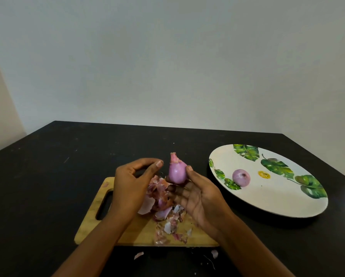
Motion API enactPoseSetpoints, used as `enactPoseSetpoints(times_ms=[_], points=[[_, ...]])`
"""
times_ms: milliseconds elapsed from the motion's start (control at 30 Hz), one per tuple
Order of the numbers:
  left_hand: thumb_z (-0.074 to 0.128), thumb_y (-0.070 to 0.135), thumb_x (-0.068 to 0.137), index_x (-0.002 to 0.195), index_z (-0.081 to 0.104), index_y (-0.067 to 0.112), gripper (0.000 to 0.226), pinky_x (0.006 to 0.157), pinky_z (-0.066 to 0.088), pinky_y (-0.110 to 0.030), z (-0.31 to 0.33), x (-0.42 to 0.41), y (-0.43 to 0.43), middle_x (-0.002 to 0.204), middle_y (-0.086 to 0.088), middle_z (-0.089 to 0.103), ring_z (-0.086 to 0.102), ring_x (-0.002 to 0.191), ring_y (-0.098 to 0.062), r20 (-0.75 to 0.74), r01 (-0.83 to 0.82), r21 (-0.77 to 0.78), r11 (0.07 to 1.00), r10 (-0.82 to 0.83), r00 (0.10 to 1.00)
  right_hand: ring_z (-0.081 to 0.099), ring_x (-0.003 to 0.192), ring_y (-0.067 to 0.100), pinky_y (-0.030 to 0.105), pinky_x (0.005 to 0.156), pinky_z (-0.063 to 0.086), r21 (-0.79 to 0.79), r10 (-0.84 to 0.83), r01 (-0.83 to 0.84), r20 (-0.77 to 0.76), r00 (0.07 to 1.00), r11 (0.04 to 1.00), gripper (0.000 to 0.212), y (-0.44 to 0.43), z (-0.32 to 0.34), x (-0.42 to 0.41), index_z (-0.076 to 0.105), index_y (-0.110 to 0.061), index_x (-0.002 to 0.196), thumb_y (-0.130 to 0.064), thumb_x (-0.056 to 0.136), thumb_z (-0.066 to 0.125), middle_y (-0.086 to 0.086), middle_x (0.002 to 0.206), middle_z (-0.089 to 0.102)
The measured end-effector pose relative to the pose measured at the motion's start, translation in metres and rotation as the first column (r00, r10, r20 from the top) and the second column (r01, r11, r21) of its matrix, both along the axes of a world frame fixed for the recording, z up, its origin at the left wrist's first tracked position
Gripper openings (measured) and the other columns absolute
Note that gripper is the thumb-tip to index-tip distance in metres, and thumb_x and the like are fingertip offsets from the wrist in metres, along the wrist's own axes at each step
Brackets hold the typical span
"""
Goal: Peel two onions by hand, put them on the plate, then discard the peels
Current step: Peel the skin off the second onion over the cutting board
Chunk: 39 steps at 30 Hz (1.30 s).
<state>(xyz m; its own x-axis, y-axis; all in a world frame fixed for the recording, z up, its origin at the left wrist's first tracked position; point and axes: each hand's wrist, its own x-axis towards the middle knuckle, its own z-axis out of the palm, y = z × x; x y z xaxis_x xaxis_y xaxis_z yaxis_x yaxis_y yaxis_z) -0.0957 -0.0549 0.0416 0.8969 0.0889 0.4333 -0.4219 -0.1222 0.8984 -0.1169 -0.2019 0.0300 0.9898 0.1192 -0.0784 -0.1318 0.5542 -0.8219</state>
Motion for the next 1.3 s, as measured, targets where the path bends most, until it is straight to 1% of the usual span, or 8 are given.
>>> enactPoseSetpoints(times_ms=[167, 300, 400, 500, 600, 1000, 1200, 1300], points=[[0.071, 0.012, 0.069, 0.094, 0.067, 0.015, 0.026, 0.066, 0.051, -0.011, 0.0039, -0.0048, -0.0039, 0.086, 0.008, 0.073, 0.068, 0.08, -0.004, -0.009, 0.062, -0.154, 0.986, -0.064, 0.998, 0.071, 0.076, 0.023, 0.031, 0.065, 0.059, -0.058, 0.033, -0.035, -0.024, 0.999, 0.998, 0.041, 0.0022, 0.0005, -0.001, 0.061, -0.002, 0.109, -0.032, 0.082, 0.056, 0.018, 0.09, 0.073], [0.073, 0.015, 0.058, 0.091, 0.066, 0.01, 0.034, 0.067, 0.056, -0.021, 0.0037, -0.004, -0.0037, 0.082, -0.004, 0.073, 0.071, 0.08, -0.016, -0.09, 0.085, -0.318, 0.944, -0.119, 0.989, 0.07, 0.074, 0.023, 0.032, 0.065, 0.059, -0.105, 0.058, -0.061, -0.036, 0.998, 0.993, 0.032, 0.003, 0.0007, -0.0017, 0.059, 0.0, 0.113, -0.026, 0.097, 0.048, 0.018, 0.089, 0.073], [0.072, 0.013, 0.056, 0.09, 0.065, 0.009, 0.035, 0.067, 0.058, -0.026, 0.0037, -0.0024, -0.0028, 0.078, -0.006, 0.073, 0.071, 0.078, -0.02, -0.139, 0.113, -0.432, 0.895, -0.19, 0.972, 0.068, 0.076, 0.024, 0.035, 0.073, 0.058, -0.174, 0.078, -0.08, -0.019, 0.997, 0.981, 0.032, 0.0032, 0.0008, -0.0023, 0.06, -0.003, 0.114, -0.027, 0.096, 0.049, 0.016, 0.089, 0.073], [0.07, 0.009, 0.057, 0.09, 0.064, 0.01, 0.033, 0.062, 0.056, -0.023, 0.0043, -0.0008, -0.003, 0.073, -0.002, 0.071, 0.07, 0.073, -0.016, -0.165, 0.149, -0.498, 0.854, -0.262, 0.951, 0.065, 0.084, 0.029, 0.04, 0.082, 0.055, -0.205, 0.087, -0.089, -0.021, 0.996, 0.975, 0.041, 0.0037, 0.0013, -0.0025, 0.059, -0.001, 0.119, -0.03, 0.091, 0.053, 0.024, 0.101, 0.07], [0.068, 0.006, 0.057, 0.089, 0.063, 0.01, 0.032, 0.058, 0.055, -0.021, 0.0046, 0.0004, -0.0037, 0.071, -0.002, 0.07, 0.069, 0.068, -0.013, -0.18, 0.155, -0.536, 0.83, -0.292, 0.939, 0.064, 0.089, 0.031, 0.043, 0.087, 0.054, -0.218, 0.092, -0.096, -0.03, 0.995, 0.971, 0.037, 0.0029, 0.001, -0.0024, 0.058, -0.001, 0.122, -0.027, 0.096, 0.05, 0.028, 0.112, 0.066], [0.067, 0.007, 0.058, 0.088, 0.061, 0.007, 0.031, 0.055, 0.056, -0.022, 0.005, 0.0022, -0.0021, 0.068, -0.004, 0.07, 0.069, 0.065, -0.014, -0.213, 0.155, -0.547, 0.822, -0.317, 0.924, 0.065, 0.091, 0.031, 0.043, 0.088, 0.055, -0.241, 0.1, -0.1, -0.009, 0.995, 0.965, 0.029, 0.0015, 0.0015, -0.0027, 0.061, -0.006, 0.117, -0.023, 0.099, 0.047, 0.026, 0.111, 0.067], [0.066, 0.01, 0.064, 0.085, 0.056, 0.01, 0.024, 0.059, 0.055, -0.025, 0.0021, 0.0042, -0.0019, 0.068, -0.002, 0.069, 0.067, 0.067, -0.014, -0.19, 0.153, -0.458, 0.876, -0.264, 0.945, 0.067, 0.076, 0.021, 0.031, 0.069, 0.059, -0.241, 0.079, -0.059, 0.073, 0.994, 0.969, 0.024, 0.0004, 0.0004, -0.0029, 0.063, -0.005, 0.108, -0.021, 0.096, 0.052, 0.015, 0.091, 0.07], [0.063, 0.004, 0.076, 0.083, 0.05, 0.009, 0.015, 0.058, 0.055, -0.023, 0.0017, 0.0028, -0.0018, 0.069, -0.003, 0.068, 0.067, 0.067, -0.013, -0.17, 0.152, -0.418, 0.895, -0.242, 0.955, 0.071, 0.079, 0.021, 0.029, 0.069, 0.058, -0.215, 0.079, -0.058, 0.09, 0.993, 0.975, 0.023, 0.0007, 0.001, -0.0042, 0.063, -0.005, 0.109, -0.019, 0.095, 0.054, 0.011, 0.089, 0.073]])
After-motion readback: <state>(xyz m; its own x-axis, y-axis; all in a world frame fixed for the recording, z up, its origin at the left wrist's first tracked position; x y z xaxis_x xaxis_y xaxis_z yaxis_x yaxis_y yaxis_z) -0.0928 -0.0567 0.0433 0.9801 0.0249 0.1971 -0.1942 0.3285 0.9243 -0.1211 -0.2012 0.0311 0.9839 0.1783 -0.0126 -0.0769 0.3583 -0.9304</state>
